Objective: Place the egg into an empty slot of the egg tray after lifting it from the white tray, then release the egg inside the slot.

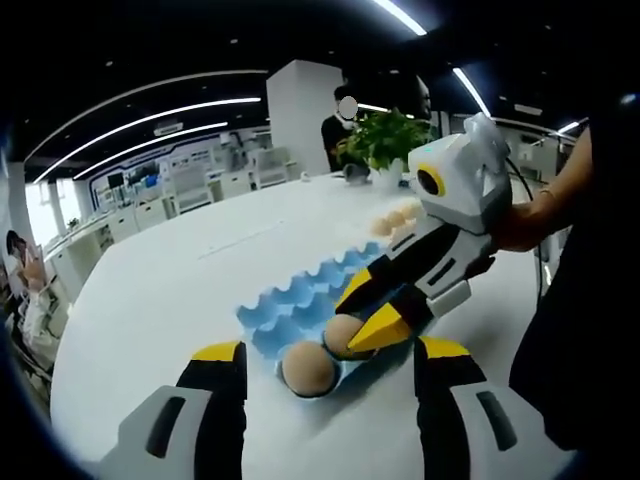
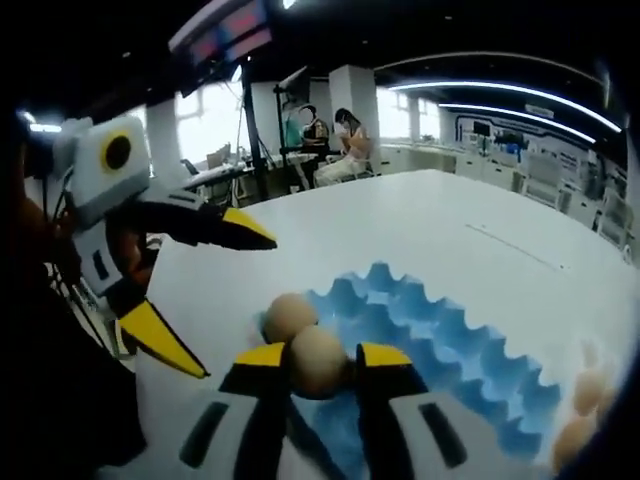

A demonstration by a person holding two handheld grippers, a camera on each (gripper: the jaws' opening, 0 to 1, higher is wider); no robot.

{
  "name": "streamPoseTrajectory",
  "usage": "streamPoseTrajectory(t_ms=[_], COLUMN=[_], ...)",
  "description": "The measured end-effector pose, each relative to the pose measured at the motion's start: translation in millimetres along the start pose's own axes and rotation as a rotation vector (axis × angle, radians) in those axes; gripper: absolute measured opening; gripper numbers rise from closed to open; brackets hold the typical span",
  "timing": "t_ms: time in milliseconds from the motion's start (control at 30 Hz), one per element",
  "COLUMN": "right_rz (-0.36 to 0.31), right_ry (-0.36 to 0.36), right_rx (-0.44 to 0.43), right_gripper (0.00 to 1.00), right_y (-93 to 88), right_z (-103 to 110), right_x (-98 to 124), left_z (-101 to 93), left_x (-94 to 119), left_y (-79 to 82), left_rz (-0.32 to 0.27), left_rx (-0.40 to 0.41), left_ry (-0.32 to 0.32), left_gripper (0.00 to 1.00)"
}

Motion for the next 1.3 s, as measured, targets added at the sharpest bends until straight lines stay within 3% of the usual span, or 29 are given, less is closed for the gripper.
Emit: streamPoseTrajectory(t_ms=[200, 400, 567, 833, 1067, 1167, 1300], right_rz=[-0.058, -0.105, -0.105, -0.163, -0.169, -0.158, -0.143], right_ry=[-0.093, -0.281, -0.434, -0.681, -0.904, -0.926, -0.946], right_rx=[-0.009, -0.108, -0.199, -0.262, -0.3, -0.387, -0.418], right_gripper=[0.26, 0.26, 0.26, 0.25, 0.25, 0.25, 0.25], right_y=[1.2, -8.3, -28.1, -48.4, -69.9, -83.0, -96.5], right_z=[-13.1, -49.2, -78.3, -112.4, -138.3, -145.3, -152.1], right_x=[25.6, 69.1, 105.1, 159.6, 202.8, 210.7, 216.0], left_z=[-0.8, 0.8, -0.3, 0.0, 1.6, 2.3, 1.6], left_x=[-1.3, -1.8, -2.9, -3.7, -3.7, -3.8, -3.3], left_y=[0.7, 1.6, 1.4, 2.0, 2.3, 2.3, 6.1], left_rz=[-0.005, -0.009, -0.007, -0.008, -0.006, -0.008, -0.01], left_rx=[0.002, 0.003, -0.001, 0.006, 0.007, 0.016, 0.022], left_ry=[-0.004, -0.001, -0.011, -0.015, -0.012, -0.011, -0.011], left_gripper=[0.68, 0.68, 0.68, 0.68, 0.68, 0.68, 0.67])
Point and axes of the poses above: the point that each gripper's makers call its tool centre point, and the gripper's own axes: x roughly backward along the fingers, z roughly to its left, y roughly out of its top, the point moved 6 cm from there along x, roughly backward along the fingers, and after that the axes turned 2 degrees about -x, right-handed, at the moved point
